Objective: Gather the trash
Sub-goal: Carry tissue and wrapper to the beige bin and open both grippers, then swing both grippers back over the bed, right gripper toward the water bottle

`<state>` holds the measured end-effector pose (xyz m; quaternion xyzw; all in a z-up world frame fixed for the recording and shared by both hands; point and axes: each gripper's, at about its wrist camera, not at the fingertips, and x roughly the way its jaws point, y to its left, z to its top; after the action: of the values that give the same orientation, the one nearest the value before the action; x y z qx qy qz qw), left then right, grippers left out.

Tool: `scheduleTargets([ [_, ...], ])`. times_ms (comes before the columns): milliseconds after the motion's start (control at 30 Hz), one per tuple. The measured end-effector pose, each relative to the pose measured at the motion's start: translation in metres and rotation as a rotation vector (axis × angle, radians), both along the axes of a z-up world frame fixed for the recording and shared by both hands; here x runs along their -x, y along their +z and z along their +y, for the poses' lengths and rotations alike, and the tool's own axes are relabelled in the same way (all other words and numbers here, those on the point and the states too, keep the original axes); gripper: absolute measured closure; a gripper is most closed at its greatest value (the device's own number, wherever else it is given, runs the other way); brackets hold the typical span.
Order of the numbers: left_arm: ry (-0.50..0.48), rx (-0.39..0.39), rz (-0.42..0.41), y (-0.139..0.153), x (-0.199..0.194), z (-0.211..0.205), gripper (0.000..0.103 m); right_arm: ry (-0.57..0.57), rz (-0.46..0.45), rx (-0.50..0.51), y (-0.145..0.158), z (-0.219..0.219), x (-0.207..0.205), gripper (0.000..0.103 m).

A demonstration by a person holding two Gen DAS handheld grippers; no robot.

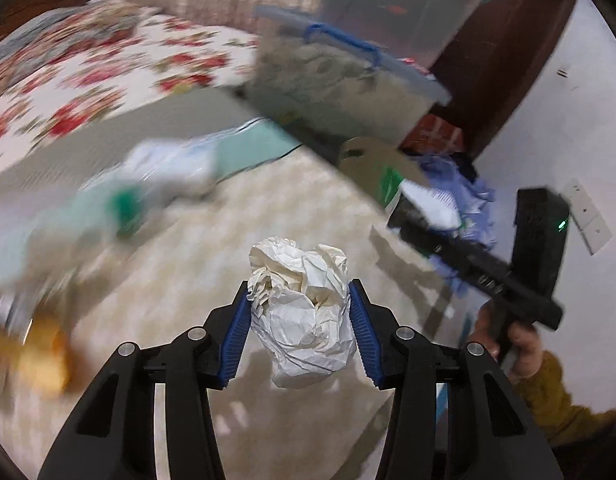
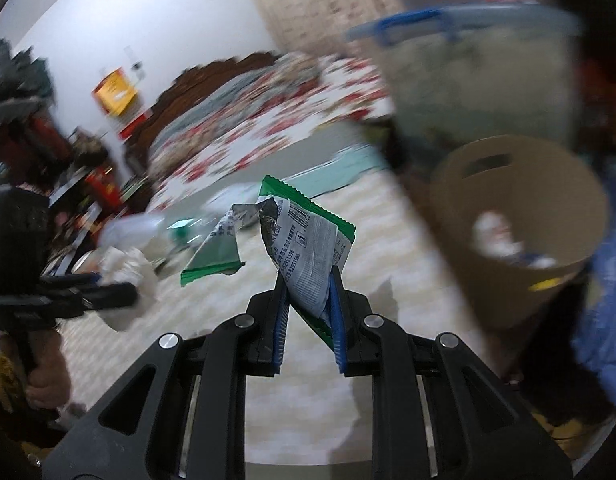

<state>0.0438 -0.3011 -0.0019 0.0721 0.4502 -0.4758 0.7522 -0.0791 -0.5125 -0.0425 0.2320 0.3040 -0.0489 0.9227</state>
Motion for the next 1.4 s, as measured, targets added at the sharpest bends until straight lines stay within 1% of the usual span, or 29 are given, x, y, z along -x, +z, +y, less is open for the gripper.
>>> scheduleTargets([
  [67, -0.056, 0.002, -0.022, 0.013, -0.002, -0.048, 0.057, -0.063, 0.003, 0.020, 0.002, -0.031, 0.007, 0.082],
  [100, -0.086, -0.002, -0.034, 0.019, -0.003, -0.077, 0.057, -0.111, 0.010, 0.025, 0.003, -0.055, 0.012, 0.082],
  [133, -0.106, -0.004, -0.034, 0.022, -0.004, -0.096, 0.057, -0.135, 0.016, 0.021, 0.003, -0.068, 0.013, 0.082],
  [200, -0.152, -0.011, -0.021, 0.026, -0.005, -0.150, 0.057, -0.197, 0.033, 0.021, 0.001, -0.102, 0.016, 0.081],
  [233, -0.163, -0.017, -0.022, 0.026, -0.003, -0.166, 0.056, -0.218, 0.042, 0.023, 0.000, -0.112, 0.016, 0.079],
  [267, -0.182, -0.028, -0.028, 0.025, -0.002, -0.190, 0.055, -0.241, 0.053, 0.015, -0.003, -0.127, 0.015, 0.079],
  [300, -0.193, -0.038, -0.034, 0.023, -0.001, -0.206, 0.050, -0.244, 0.062, 0.002, -0.005, -0.136, 0.013, 0.073],
  [333, -0.199, -0.057, -0.036, 0.019, 0.000, -0.226, 0.041, -0.247, 0.081, -0.024, -0.012, -0.150, 0.011, 0.049],
  [367, -0.195, -0.081, -0.037, 0.013, 0.000, -0.244, 0.037, -0.259, 0.093, -0.035, -0.016, -0.158, 0.010, 0.034],
  [400, -0.186, -0.099, -0.039, 0.008, 0.000, -0.257, 0.036, -0.290, 0.095, -0.032, -0.020, -0.166, 0.011, 0.019],
  [467, -0.171, -0.119, -0.031, 0.000, -0.003, -0.268, 0.036, -0.300, 0.091, -0.027, -0.021, -0.168, 0.010, 0.019],
  [533, -0.158, -0.114, -0.011, -0.003, -0.006, -0.266, 0.036, -0.322, 0.054, -0.025, -0.016, -0.169, 0.018, 0.021],
  [600, -0.154, -0.112, -0.031, -0.003, -0.004, -0.252, 0.036, -0.344, 0.013, -0.029, -0.013, -0.166, 0.024, 0.022],
  [633, -0.153, -0.114, -0.040, -0.002, -0.003, -0.247, 0.036, -0.350, -0.005, -0.045, -0.011, -0.165, 0.028, 0.024],
  [700, -0.152, -0.111, -0.048, -0.001, -0.001, -0.223, 0.036, -0.340, -0.035, -0.088, -0.008, -0.161, 0.030, 0.028],
  [767, -0.152, -0.105, -0.048, -0.003, 0.003, -0.189, 0.036, -0.315, -0.050, -0.110, -0.007, -0.157, 0.027, 0.031],
  [800, -0.152, -0.105, -0.051, -0.003, 0.006, -0.175, 0.036, -0.280, -0.057, -0.118, -0.003, -0.149, 0.021, 0.033],
  [867, -0.150, -0.112, -0.070, -0.007, 0.015, -0.132, 0.036, -0.234, -0.061, -0.123, 0.001, -0.137, 0.012, 0.034],
  [900, -0.147, -0.116, -0.077, -0.008, 0.019, -0.115, 0.036, -0.185, -0.065, -0.136, 0.005, -0.126, 0.001, 0.035],
  [967, -0.119, -0.137, -0.102, -0.015, 0.024, -0.068, 0.036, -0.123, -0.065, -0.154, 0.009, -0.108, -0.014, 0.035],
  [1000, -0.103, -0.145, -0.108, -0.018, 0.026, -0.051, 0.036, -0.062, -0.060, -0.160, 0.012, -0.092, -0.031, 0.035],
  [1033, -0.077, -0.154, -0.108, -0.022, 0.026, -0.027, 0.036, -0.027, -0.054, -0.160, 0.014, -0.082, -0.042, 0.035],
  [1100, -0.021, -0.162, -0.089, -0.029, 0.024, 0.014, 0.036, 0.066, -0.030, -0.145, 0.019, -0.054, -0.073, 0.035],
  [1200, 0.084, -0.144, -0.040, -0.037, 0.018, 0.078, 0.036, 0.265, 0.004, -0.087, 0.031, 0.010, -0.137, 0.035],
  [1267, 0.139, -0.123, -0.019, -0.040, 0.016, 0.109, 0.036, 0.375, 0.027, -0.091, 0.035, 0.048, -0.175, 0.035],
  [1300, 0.158, -0.114, -0.014, -0.040, 0.016, 0.121, 0.036, 0.411, 0.038, -0.100, 0.036, 0.060, -0.189, 0.035],
  [1333, 0.183, -0.106, -0.015, -0.041, 0.016, 0.136, 0.036, 0.465, 0.058, -0.117, 0.037, 0.081, -0.211, 0.035],
  [1400, 0.224, -0.101, -0.026, -0.041, 0.014, 0.158, 0.036, 0.534, 0.103, -0.118, 0.036, 0.116, -0.249, 0.035],
])
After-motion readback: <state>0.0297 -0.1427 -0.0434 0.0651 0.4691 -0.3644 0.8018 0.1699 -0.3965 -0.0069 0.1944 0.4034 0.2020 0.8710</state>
